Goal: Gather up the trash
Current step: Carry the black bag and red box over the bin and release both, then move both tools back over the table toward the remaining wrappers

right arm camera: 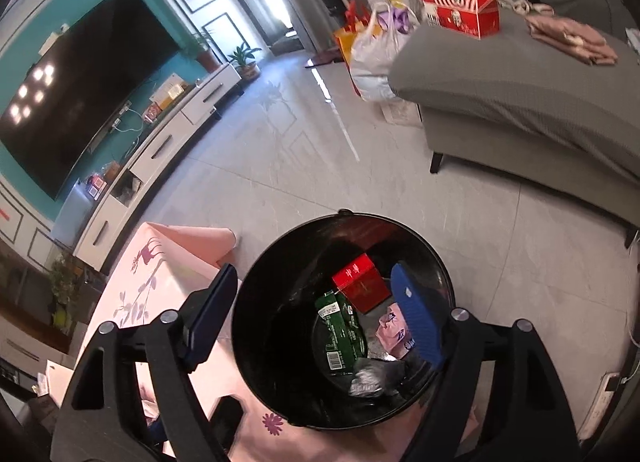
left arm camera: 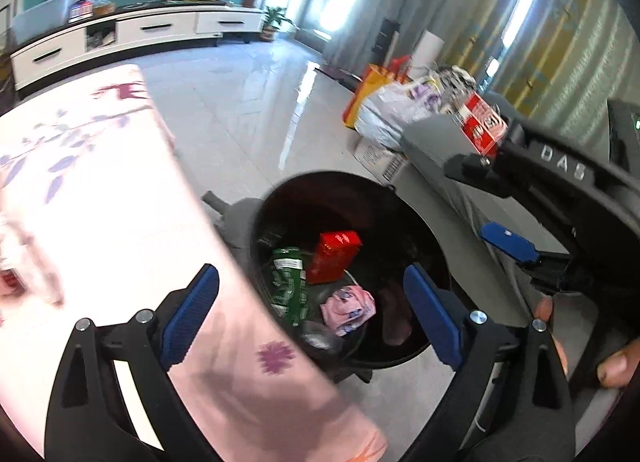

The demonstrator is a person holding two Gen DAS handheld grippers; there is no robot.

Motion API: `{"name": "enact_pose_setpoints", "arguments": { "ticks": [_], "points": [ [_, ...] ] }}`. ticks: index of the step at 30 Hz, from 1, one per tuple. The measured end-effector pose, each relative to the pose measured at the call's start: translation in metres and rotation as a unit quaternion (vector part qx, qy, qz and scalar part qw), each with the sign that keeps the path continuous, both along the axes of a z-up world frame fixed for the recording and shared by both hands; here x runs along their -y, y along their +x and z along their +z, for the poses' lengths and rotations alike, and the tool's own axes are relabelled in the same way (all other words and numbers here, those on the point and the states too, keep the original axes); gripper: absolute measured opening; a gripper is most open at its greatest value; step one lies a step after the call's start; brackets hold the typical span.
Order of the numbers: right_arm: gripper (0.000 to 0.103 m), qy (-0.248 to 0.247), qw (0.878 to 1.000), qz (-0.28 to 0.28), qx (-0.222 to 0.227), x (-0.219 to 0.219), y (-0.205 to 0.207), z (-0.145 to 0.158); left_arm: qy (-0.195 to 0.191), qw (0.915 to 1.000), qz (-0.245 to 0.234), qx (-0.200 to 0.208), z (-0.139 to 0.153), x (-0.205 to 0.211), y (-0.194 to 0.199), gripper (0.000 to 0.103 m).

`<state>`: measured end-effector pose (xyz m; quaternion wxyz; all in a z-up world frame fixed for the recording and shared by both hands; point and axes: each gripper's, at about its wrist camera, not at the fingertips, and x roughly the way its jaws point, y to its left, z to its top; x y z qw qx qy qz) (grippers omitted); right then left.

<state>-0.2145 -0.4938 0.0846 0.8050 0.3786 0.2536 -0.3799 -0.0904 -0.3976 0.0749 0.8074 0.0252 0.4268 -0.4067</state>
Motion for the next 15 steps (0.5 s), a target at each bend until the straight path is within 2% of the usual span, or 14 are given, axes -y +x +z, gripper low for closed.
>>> {"name": "enact_pose_setpoints", "arguments": {
  "ticks": [4,8,13,15],
  "points": [
    [0.088,-0.044,0.999,0.002,-0.001,-0.025,0.011,0.017,-0.018,0.9986,0.049,0.004,0.014,-0.043,0.012,0.095],
    [0.094,-0.091,0.995,0.031,0.010,-0.059,0.026,0.032,-0.042,0.9940,0.101,-0.002,0.028,-0.098,0.023,0.096],
    [0.096,-0.141,0.986,0.090,0.017,-0.106,0.051,0.044,-0.044,0.9853,0.164,0.019,0.045,-0.166,0.028,0.099],
    [0.096,-0.151,0.981,0.117,0.018,-0.122,0.061,0.047,-0.031,0.9818,0.184,0.037,0.051,-0.193,0.024,0.099]
  ]
}}
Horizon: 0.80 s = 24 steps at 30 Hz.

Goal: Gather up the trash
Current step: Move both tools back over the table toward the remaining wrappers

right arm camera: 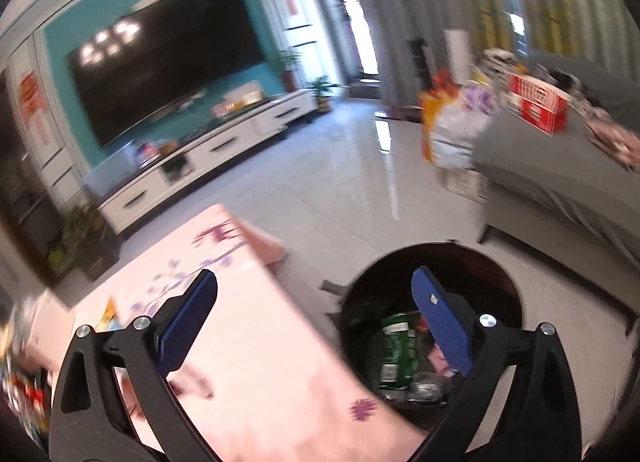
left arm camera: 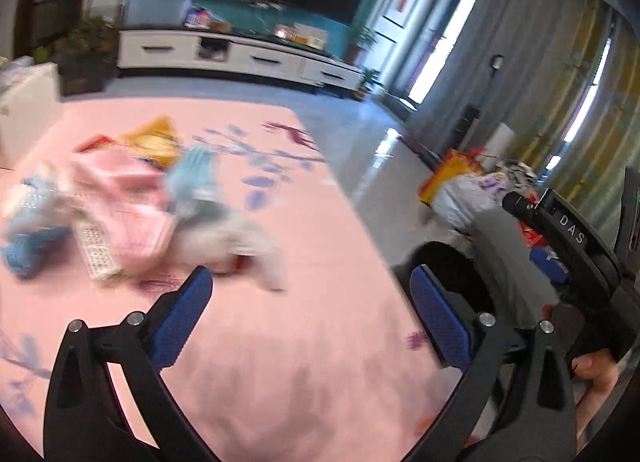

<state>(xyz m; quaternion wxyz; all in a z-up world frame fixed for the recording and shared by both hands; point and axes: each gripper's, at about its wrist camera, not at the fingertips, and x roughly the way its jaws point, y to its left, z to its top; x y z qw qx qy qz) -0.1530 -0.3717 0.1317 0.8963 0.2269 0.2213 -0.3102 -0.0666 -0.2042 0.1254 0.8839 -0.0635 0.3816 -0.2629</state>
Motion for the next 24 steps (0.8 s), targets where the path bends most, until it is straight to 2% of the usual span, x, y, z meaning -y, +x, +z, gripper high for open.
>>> {"name": "enact_pose_setpoints", "arguments": {
  "ticks": [7,9,11,13,17,24],
  "points": [
    [0.096,-0.051,0.997,0.059,-0.013,-0.051,0.028,0.000,0.045,0.9963,0.071,0.022,0.008,-0.088,0.000,0.100],
    [0.096,-0.059,0.996,0.070,-0.016,-0.060,0.033,-0.003,0.068,0.9922,0.100,0.028,0.006,-0.116,0.001,0.100],
    [0.096,-0.064,0.994,0.089,-0.021,-0.070,0.042,-0.008,0.084,0.9878,0.128,0.025,0.000,-0.142,0.002,0.100],
    [0.096,-0.063,0.992,0.102,-0.037,-0.077,0.050,-0.015,0.092,0.9869,0.132,0.010,-0.009,-0.168,0.006,0.100],
    [0.096,-0.049,0.987,0.136,-0.064,-0.088,0.068,-0.032,0.072,0.9794,0.188,-0.021,-0.033,-0.217,0.011,0.100],
    [0.096,-0.020,0.978,0.196,-0.075,-0.108,0.084,-0.051,0.023,0.9748,0.212,-0.066,-0.049,-0.248,0.030,0.099]
  ]
}}
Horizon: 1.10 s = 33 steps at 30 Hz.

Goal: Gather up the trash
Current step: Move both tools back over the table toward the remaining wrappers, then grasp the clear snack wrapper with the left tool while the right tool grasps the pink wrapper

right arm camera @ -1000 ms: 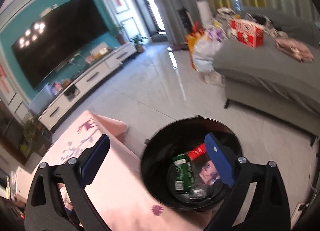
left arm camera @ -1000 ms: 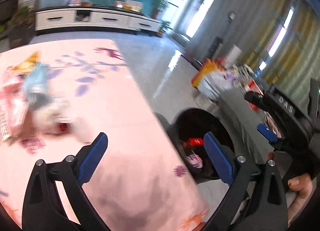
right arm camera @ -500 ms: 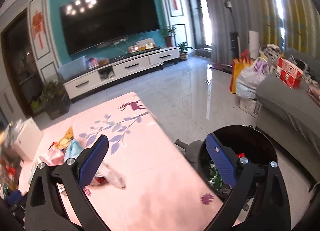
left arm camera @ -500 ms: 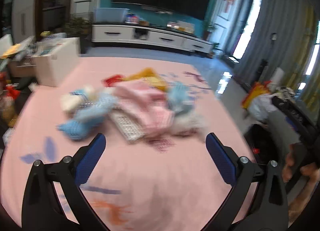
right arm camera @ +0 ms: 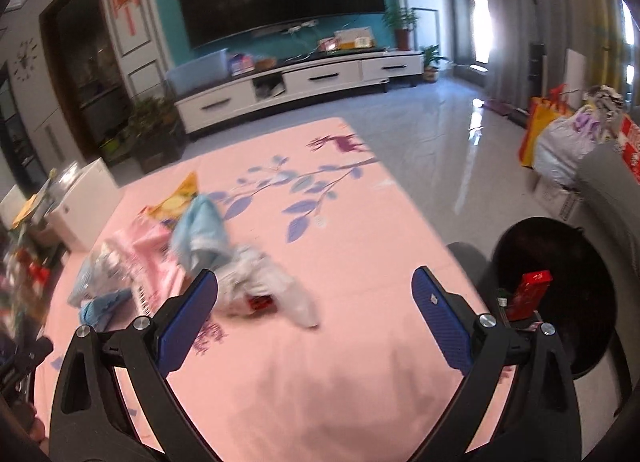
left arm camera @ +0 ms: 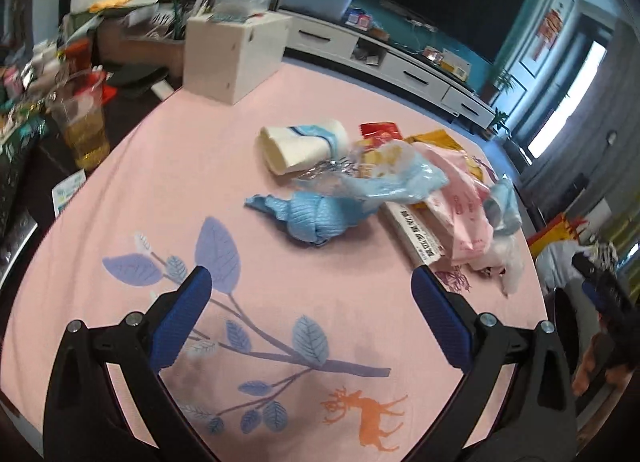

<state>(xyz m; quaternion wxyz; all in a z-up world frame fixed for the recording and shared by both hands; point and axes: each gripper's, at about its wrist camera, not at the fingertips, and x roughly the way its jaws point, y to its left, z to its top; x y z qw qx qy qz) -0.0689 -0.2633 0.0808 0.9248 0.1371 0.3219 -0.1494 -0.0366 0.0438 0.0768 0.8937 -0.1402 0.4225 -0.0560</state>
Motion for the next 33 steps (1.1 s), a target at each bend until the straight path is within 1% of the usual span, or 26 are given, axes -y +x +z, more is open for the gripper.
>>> {"name": "enact_pose_setpoints", "arguments": {
  "ticks": [2,6,10,14,18,20,23,25,26,29,30,31,33],
  "points": [
    [0.096,0.003,1.000,0.016,-0.006,-0.008,0.003,-0.005,-0.008,1.0000,0.000,-0.002,-0.001,-0.002,0.001,0.099],
    [0.096,0.014,0.999,0.041,-0.015,-0.022,0.011,-0.013,-0.011,0.9999,0.001,0.000,-0.002,-0.005,0.004,0.099],
    [0.096,0.043,0.996,0.070,-0.020,-0.030,0.016,-0.015,-0.023,0.9997,0.004,0.001,-0.002,-0.009,0.005,0.099],
    [0.091,0.072,0.992,0.101,-0.027,-0.042,0.028,-0.009,-0.038,0.9993,0.004,0.005,-0.001,-0.015,0.010,0.099],
    [0.085,0.093,0.983,0.147,-0.060,-0.066,0.057,-0.006,-0.047,0.9987,-0.003,0.018,0.005,-0.017,0.022,0.097],
    [0.083,0.101,0.978,0.166,-0.070,-0.079,0.075,-0.007,-0.053,0.9980,-0.017,0.031,0.010,-0.015,0.032,0.094],
    [0.079,0.087,0.978,0.171,-0.081,-0.095,0.098,-0.009,-0.063,0.9960,-0.044,0.044,0.013,-0.011,0.046,0.092],
    [0.075,0.082,0.977,0.175,-0.090,-0.103,0.112,-0.015,-0.064,0.9948,-0.067,0.042,0.010,-0.003,0.059,0.092],
    [0.073,0.081,0.976,0.176,-0.097,-0.106,0.119,-0.019,-0.058,0.9943,-0.081,0.038,0.008,0.002,0.067,0.091],
    [0.071,0.061,0.978,0.169,-0.108,-0.112,0.131,-0.031,-0.049,0.9912,-0.113,0.048,0.003,0.015,0.086,0.090],
    [0.071,0.057,0.978,0.170,-0.109,-0.113,0.132,-0.034,-0.048,0.9898,-0.126,0.046,0.000,0.020,0.091,0.089],
    [0.070,0.053,0.977,0.171,-0.113,-0.114,0.134,-0.038,-0.047,0.9886,-0.137,0.041,-0.003,0.024,0.095,0.086],
    [0.065,0.049,0.977,0.169,-0.122,-0.114,0.137,-0.046,-0.047,0.9873,-0.148,0.032,-0.011,0.032,0.100,0.084]
  ]
}}
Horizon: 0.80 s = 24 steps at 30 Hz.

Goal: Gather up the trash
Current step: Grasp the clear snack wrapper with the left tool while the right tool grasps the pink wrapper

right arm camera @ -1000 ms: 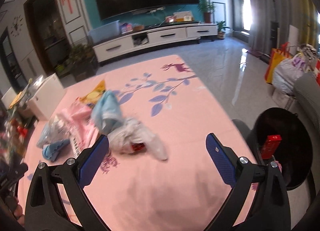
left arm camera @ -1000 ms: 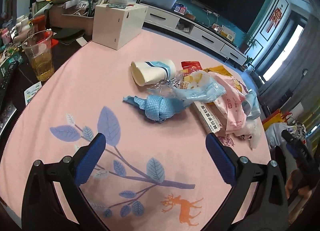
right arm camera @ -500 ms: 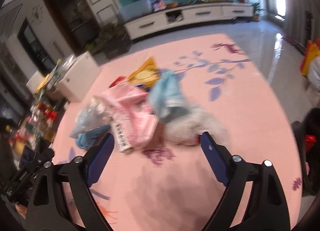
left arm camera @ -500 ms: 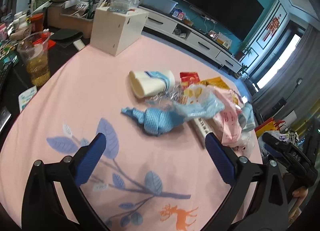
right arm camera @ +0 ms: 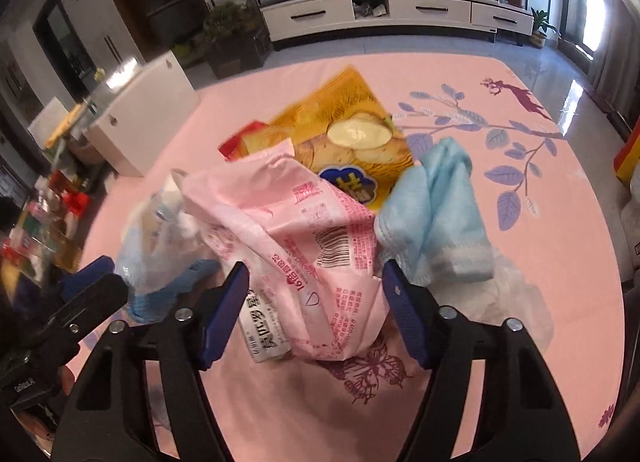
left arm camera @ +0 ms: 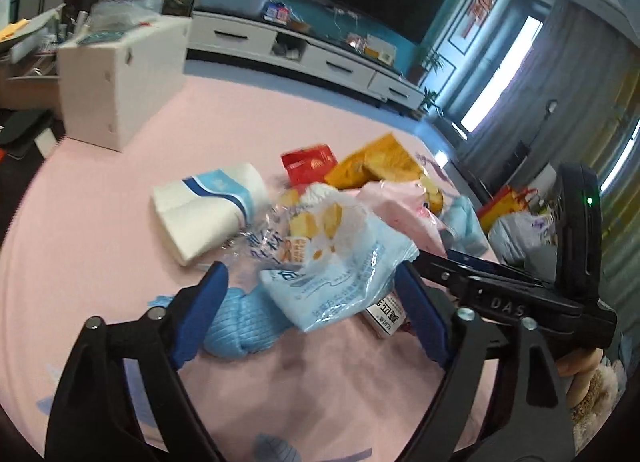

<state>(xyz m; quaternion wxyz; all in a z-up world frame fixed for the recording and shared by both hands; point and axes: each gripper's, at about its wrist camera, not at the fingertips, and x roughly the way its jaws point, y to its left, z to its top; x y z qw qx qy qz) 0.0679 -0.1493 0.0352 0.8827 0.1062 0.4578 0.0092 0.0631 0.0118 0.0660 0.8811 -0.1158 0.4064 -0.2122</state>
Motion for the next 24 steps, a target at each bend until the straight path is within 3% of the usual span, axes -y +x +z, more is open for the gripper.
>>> {"name": "enact_pose_setpoints", "arguments": {
  "ticks": [2,3,5,7,11,14,20,24],
  "points": [
    [0.053,0.003,1.000,-0.001,-0.008,0.002,0.003,-0.006,0.004,0.9999,-0.011,-0.013,-0.009,0.005,0.003,0.077],
    [0.052,0.006,1.000,-0.002,-0.012,0.003,0.004,-0.008,0.006,0.9998,-0.011,-0.017,-0.011,0.006,0.003,0.073],
    [0.034,0.010,1.000,-0.001,-0.018,0.005,0.003,-0.013,0.007,0.9997,-0.007,-0.024,-0.016,0.008,0.004,0.054],
    [0.026,0.001,1.000,0.001,-0.021,0.004,0.001,-0.014,-0.001,0.9995,-0.006,-0.030,-0.020,0.009,0.003,0.043],
    [0.014,0.002,1.000,0.004,-0.017,0.006,-0.007,-0.009,-0.018,0.9996,-0.006,-0.023,-0.021,0.010,-0.002,0.025],
    [0.011,0.002,1.000,0.009,-0.009,0.008,-0.016,0.000,-0.042,0.9990,-0.009,-0.016,-0.014,0.011,-0.009,0.015],
    [0.008,0.006,1.000,0.006,0.018,0.012,-0.041,0.024,-0.055,0.9983,-0.014,0.015,0.004,0.015,-0.032,0.014],
    [0.008,0.019,0.999,0.000,0.036,0.016,-0.062,0.039,-0.070,0.9974,-0.004,0.013,0.011,0.012,-0.046,0.014]
  ]
}}
